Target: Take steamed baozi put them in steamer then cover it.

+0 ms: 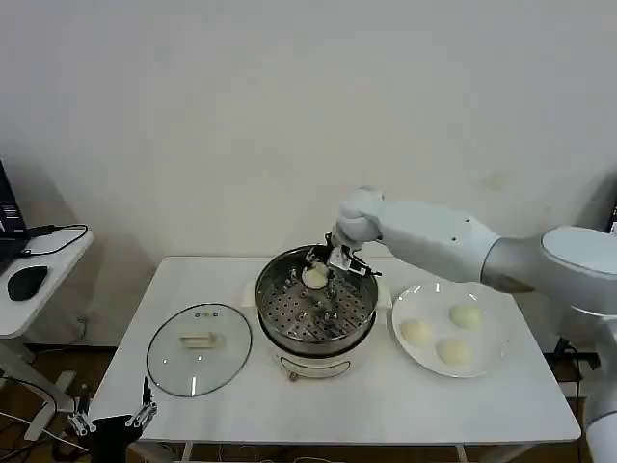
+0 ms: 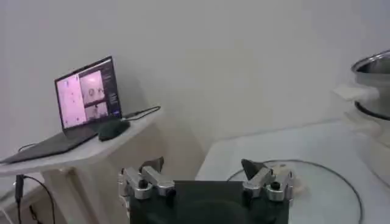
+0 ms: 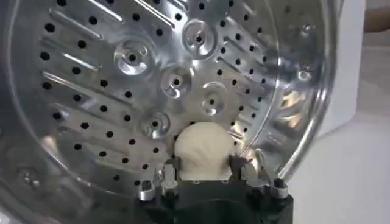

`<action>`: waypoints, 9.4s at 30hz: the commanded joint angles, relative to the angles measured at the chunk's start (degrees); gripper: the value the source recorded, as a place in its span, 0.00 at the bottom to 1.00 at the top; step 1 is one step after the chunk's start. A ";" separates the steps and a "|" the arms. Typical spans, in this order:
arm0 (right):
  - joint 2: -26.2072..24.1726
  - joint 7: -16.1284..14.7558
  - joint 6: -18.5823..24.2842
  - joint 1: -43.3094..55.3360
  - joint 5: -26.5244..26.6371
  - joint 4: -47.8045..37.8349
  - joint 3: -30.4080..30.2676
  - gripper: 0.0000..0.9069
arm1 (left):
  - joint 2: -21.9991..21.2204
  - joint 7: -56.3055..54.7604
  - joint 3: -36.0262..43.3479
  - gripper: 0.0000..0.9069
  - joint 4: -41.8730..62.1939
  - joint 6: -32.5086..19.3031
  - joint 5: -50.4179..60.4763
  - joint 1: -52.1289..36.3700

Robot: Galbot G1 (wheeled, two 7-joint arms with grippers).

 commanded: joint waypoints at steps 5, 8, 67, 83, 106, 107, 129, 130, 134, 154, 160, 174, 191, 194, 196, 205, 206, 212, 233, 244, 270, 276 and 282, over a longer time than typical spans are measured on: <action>-1.66 -0.38 -1.52 5.08 5.91 3.55 -0.78 1.00 | 0.34 0.03 0.01 1.00 0.05 0.51 -0.10 -0.44; -5.38 -1.60 -5.41 10.15 12.83 10.56 -2.62 1.00 | 0.51 0.05 0.38 1.00 0.01 0.80 -0.21 -0.94; -26.25 -5.26 -30.88 -17.33 19.79 9.60 9.71 1.00 | 5.79 1.45 3.37 1.00 -3.53 0.49 0.42 -3.79; -24.03 -6.88 -30.76 -18.39 17.14 5.71 9.80 0.81 | 5.61 1.59 2.98 1.00 -3.40 0.32 -0.03 -3.66; -32.54 -8.04 -31.95 -3.97 23.06 15.50 5.27 0.67 | 5.68 1.52 4.09 1.00 -3.53 0.62 0.05 -4.52; -33.34 -8.05 -32.29 -1.57 24.09 16.76 4.35 0.67 | 5.78 1.51 4.30 1.00 -3.52 0.67 0.06 -4.76; -18.01 -2.49 -47.18 19.92 48.82 29.31 -7.98 0.68 | 8.24 1.18 4.31 1.00 -1.10 1.18 -0.99 -8.97; -16.16 -2.03 -48.38 19.15 49.71 29.06 -8.22 0.68 | 8.31 1.15 4.14 1.00 -0.86 1.17 -1.15 -9.09; -9.99 -0.50 -51.06 16.87 52.55 26.12 -8.09 0.68 | 8.21 1.14 3.67 1.00 -0.54 1.09 -1.39 -9.46; 8.58 3.25 -59.95 8.94 57.07 11.50 -10.65 0.68 | 7.43 1.26 1.25 1.00 -1.15 0.83 -3.14 -10.28; 9.49 3.22 -60.58 7.48 56.19 10.29 -10.83 0.68 | 7.42 1.34 0.93 1.00 -1.47 0.70 -3.29 -9.99; 10.31 2.71 -61.09 6.48 54.54 9.72 -11.55 0.71 | 6.96 1.38 1.15 1.00 -1.99 0.68 -3.35 -9.87; 4.99 4.16 -61.90 11.42 56.34 15.59 -10.01 1.00 | 7.19 1.47 2.14 1.00 -1.76 0.98 -3.21 -10.43; 1.72 4.15 -61.82 14.47 55.81 19.21 -10.15 1.00 | 7.26 1.45 2.50 1.00 -1.87 1.23 -3.15 -10.62; -2.09 3.63 -61.04 18.35 54.33 22.25 -11.35 1.00 | 7.49 1.46 2.45 1.00 -2.03 1.38 -3.44 -10.59; -25.19 -4.13 -49.78 28.36 39.27 35.78 -16.19 1.00 | 9.20 1.74 2.34 1.00 -2.18 1.73 -4.95 -9.96; -29.33 -5.73 -47.13 29.01 35.68 37.22 -17.28 1.00 | 9.34 1.79 2.40 1.00 -2.11 1.73 -5.22 -9.97; -47.57 -8.78 -39.11 24.97 23.76 40.06 -17.18 1.00 | 10.09 2.72 2.91 1.00 -1.75 1.23 -5.36 -9.55; -58.03 -9.85 -29.86 -19.26 11.59 36.26 13.08 1.00 | 9.15 2.92 5.30 1.00 0.75 -0.05 -1.00 -7.14; -48.40 -9.73 -31.12 -20.24 12.86 27.25 13.76 1.00 | 8.30 2.89 4.37 1.00 0.73 -0.31 -0.58 -5.89; -38.02 -9.97 -32.70 -22.13 13.95 17.17 14.05 0.93 | 8.09 2.82 3.47 1.00 1.66 -0.36 -0.88 -6.51; -37.91 -10.09 -33.09 -22.67 13.59 16.90 14.17 0.74 | 7.94 2.80 3.35 1.00 1.71 -0.48 -0.89 -6.37; -37.89 -10.37 -33.72 -22.73 13.63 16.91 14.23 0.57 | 7.80 2.80 3.16 1.00 1.45 -0.57 -0.90 -6.09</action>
